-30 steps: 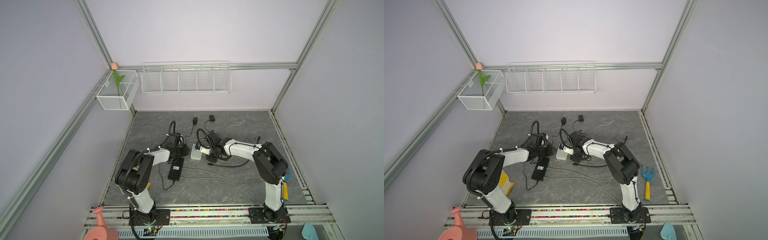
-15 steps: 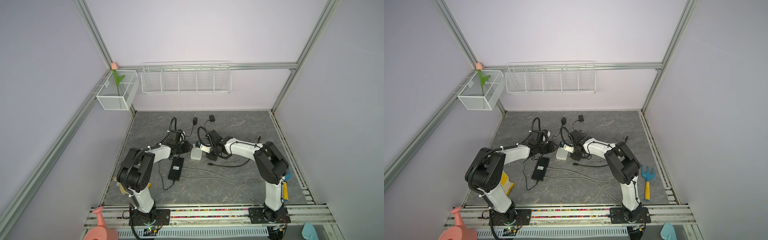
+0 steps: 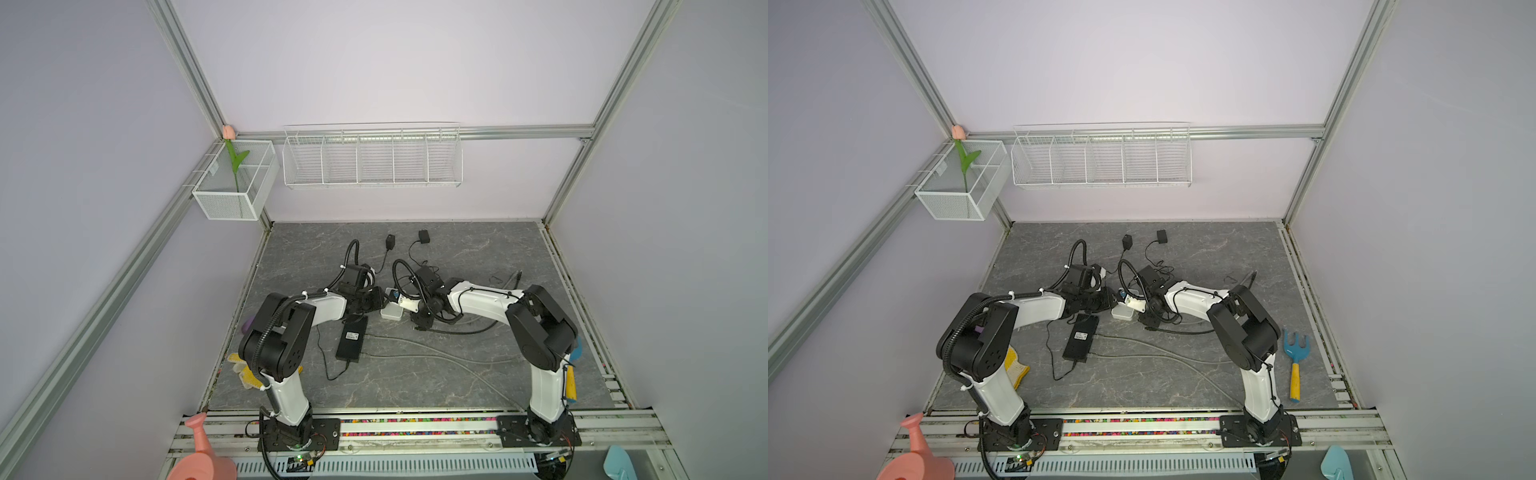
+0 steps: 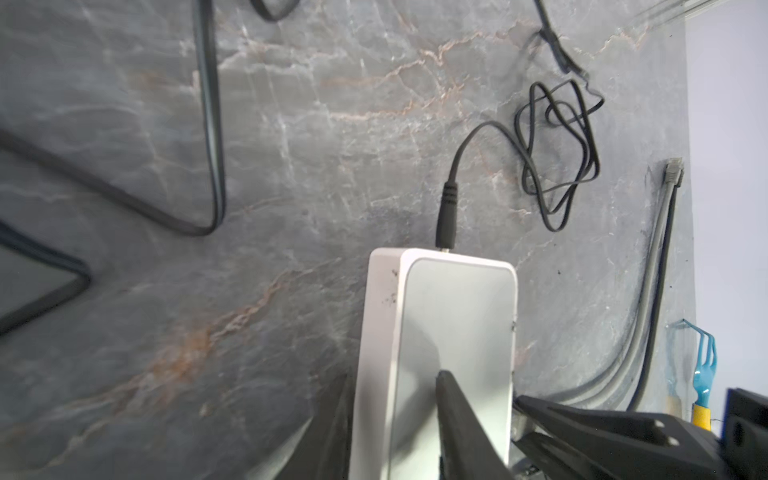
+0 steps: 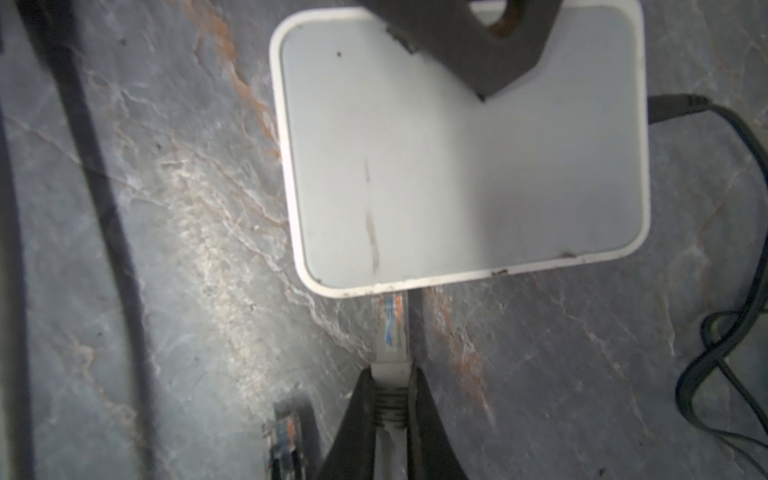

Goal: Insert the plug into the switch port
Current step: 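Carry the grey ethernet plug to the white box's near edge port with the right gripper, then push the grey plug into the box port while the left gripper holds the box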

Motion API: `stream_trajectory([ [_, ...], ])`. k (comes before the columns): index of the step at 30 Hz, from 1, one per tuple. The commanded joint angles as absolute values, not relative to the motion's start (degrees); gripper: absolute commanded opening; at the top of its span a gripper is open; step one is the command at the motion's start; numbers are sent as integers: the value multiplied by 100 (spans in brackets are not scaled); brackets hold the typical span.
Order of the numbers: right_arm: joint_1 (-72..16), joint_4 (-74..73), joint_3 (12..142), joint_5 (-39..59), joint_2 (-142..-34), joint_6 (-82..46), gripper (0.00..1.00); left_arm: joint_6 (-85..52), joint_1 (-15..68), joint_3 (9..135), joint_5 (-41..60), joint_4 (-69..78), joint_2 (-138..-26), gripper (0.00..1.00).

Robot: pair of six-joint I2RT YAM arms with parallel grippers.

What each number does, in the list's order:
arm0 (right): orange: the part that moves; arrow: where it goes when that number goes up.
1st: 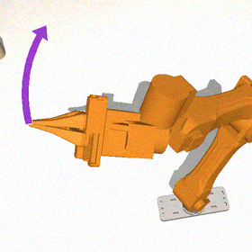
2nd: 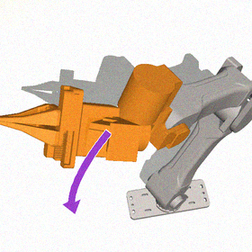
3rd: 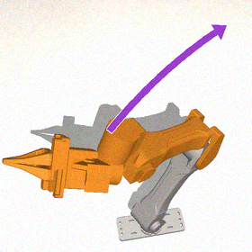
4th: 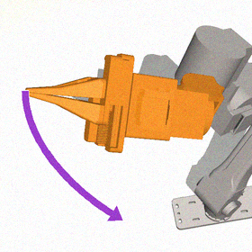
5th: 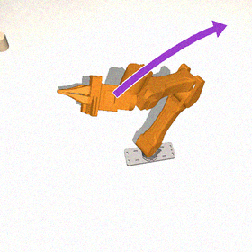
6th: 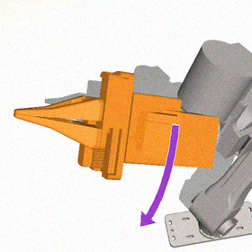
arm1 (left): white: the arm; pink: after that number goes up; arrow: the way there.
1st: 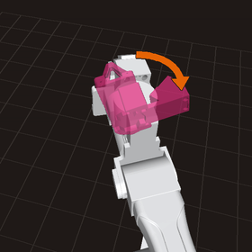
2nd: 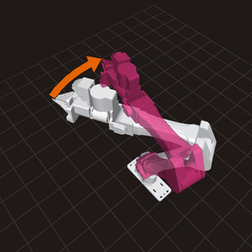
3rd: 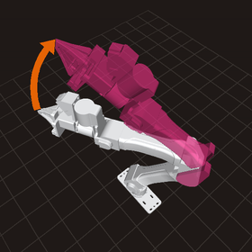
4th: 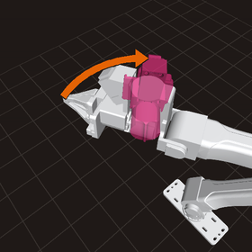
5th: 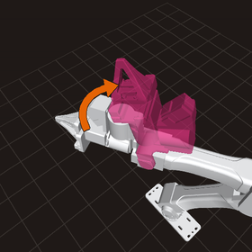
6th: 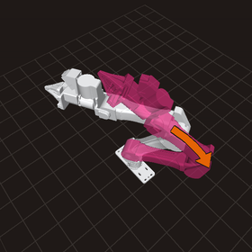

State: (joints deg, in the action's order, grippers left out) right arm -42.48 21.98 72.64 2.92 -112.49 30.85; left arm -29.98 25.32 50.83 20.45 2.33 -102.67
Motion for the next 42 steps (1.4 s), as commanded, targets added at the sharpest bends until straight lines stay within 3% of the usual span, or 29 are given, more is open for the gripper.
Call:
stream_trajectory([
  [1, -4265, 2040, 7182, 236, -11035, 3058, 6, -3027, 2556, 5027, 1977, 294, -10355, 33],
  [11, -3926, 1946, 7426, -149, -11153, 3426, 7, -2858, 2441, 5421, 1945, 3, -10372, 33],
  [23, -3821, 2074, 8012, 62, -11583, 3661, 7, -2790, 2381, 6315, 2058, -255, -10944, 33],
  [42, -3914, 2188, 7973, 0, -11778, 3727, 7, -2751, 2449, 6283, 2043, -303, -10988, 31],
])
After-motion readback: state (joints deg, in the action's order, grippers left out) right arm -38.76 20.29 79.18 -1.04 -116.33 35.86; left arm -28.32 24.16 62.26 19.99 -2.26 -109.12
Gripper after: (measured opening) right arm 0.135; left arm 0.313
